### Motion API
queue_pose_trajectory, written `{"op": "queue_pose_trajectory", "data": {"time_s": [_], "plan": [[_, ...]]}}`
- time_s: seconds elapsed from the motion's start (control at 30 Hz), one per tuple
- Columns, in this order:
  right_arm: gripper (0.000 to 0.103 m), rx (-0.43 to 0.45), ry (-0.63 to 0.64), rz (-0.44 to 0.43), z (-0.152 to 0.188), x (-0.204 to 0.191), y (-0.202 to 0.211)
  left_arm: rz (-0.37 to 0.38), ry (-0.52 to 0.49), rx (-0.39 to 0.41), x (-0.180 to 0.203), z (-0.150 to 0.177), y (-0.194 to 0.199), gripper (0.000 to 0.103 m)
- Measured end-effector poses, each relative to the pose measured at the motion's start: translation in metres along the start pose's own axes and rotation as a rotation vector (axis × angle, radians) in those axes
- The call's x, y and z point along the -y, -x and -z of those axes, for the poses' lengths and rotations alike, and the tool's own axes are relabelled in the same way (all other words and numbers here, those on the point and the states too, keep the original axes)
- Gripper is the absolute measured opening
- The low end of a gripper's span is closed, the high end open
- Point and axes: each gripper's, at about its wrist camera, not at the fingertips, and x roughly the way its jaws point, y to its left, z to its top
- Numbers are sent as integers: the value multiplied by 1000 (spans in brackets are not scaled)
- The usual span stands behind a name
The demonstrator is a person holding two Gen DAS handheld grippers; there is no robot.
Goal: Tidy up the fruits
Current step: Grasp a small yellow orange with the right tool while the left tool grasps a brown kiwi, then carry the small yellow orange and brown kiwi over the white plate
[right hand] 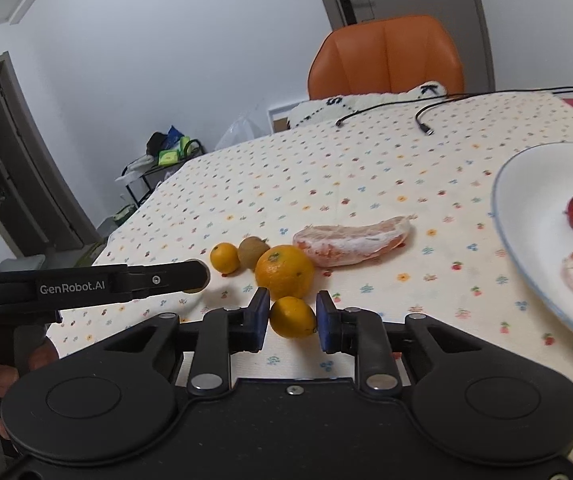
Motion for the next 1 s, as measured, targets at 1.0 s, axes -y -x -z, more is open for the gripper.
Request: {"op": "queue_pose_trajectory", "data": {"time_s": [1.0], "plan": [[23, 141, -51, 68, 10, 37, 85, 70, -93, 47, 76, 7, 20, 24]]}}
